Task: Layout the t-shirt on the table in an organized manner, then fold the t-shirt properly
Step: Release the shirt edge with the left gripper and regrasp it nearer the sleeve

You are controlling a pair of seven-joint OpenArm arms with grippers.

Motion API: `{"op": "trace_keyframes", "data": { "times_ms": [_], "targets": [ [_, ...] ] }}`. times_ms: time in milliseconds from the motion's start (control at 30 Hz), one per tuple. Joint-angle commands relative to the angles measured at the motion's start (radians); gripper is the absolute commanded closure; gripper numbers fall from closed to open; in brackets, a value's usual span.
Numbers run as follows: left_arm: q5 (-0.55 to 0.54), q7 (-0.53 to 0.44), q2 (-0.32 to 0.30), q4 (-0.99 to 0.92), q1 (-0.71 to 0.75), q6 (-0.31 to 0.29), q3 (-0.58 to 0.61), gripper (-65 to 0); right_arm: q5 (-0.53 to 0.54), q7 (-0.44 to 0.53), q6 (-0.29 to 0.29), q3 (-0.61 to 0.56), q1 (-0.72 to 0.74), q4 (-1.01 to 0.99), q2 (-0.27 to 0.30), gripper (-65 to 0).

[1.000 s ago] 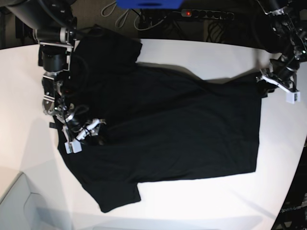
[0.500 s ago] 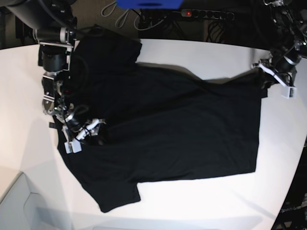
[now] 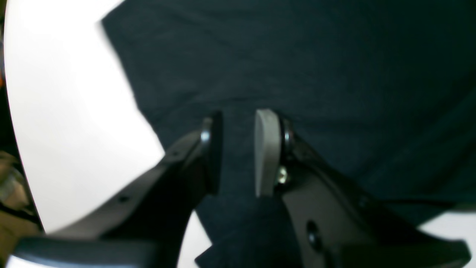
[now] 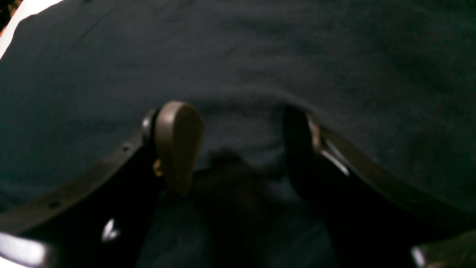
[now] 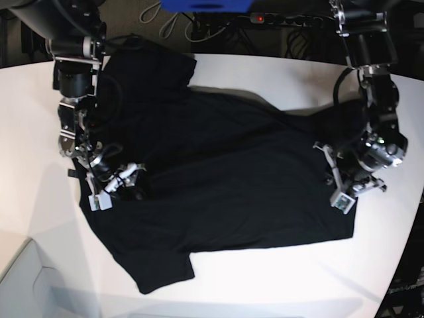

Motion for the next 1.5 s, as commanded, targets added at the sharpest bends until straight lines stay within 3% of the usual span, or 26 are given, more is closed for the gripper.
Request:
{"op": "trace_keyframes", "data": {
  "times_ms": [0,100,233,500,567,733,867,1000,1100,1233,1467],
  "targets": [
    [0.022,-0.007,-0.014,-0.011,-0.015,0.002,0.033,-14.9,-0.029,-0.054,-0.025,0.001,0.003,-0.001,0.01,-37.6],
    [0.092,-0.007,-0.018,-0.06,-0.011,0.002,0.138,-14.9,-0.029,-0.054,-0.025,0.001,0.003,-0.001,0.01,-37.6],
    [0.138,-0.009,-0.022,-0.052,0.036,0.002,0.187,-14.9,-0.029,-0.054,-0.025,0.001,0.003,-0.001,0.011,-37.6],
    [0.147,0.003,-0.183,0.083,0.195,0.002,0.319,-14.9,-0.029,-0.054,-0.025,0.001,0.006,-0.001,0.011,-37.6],
    [0.137,0.003,-0.209,0.116,0.258,0.002,0.322,-14.9,-0.029,-0.054,-0.025,0.001,0.008,-0.001,0.011,-37.6],
    [0.127,0.003,-0.209,0.245,0.353,0.002,0.326,-14.9,-0.029,-0.054,-0.025,0.003,0.008,-0.001,0.005,-37.6],
    [0.043,0.003,-0.212,0.367,0.373,0.002,0.316,-14.9,-0.029,-0.054,-0.025,0.001,0.009,-0.001,-0.012,-37.6],
    [-0.005,0.003,-0.216,0.416,0.376,0.002,0.221,-14.9,-0.029,-0.054,-0.025,0.003,0.009,0.002,-0.016,-37.6],
    [-0.002,0.002,-0.193,0.367,0.339,0.002,0.113,-14.9,-0.029,-0.054,-0.025,0.003,0.008,0.002,-0.016,-37.6],
    [0.0,0.002,-0.123,0.153,0.21,0.002,0.012,-14.9,-0.029,-0.054,-0.025,0.003,0.006,0.002,-0.016,-37.6],
    [0.0,-0.007,-0.121,-0.14,0.065,0.002,0.116,-14.9,-0.029,-0.054,-0.025,0.003,0.003,0.002,-0.016,-37.6]
  ]
}}
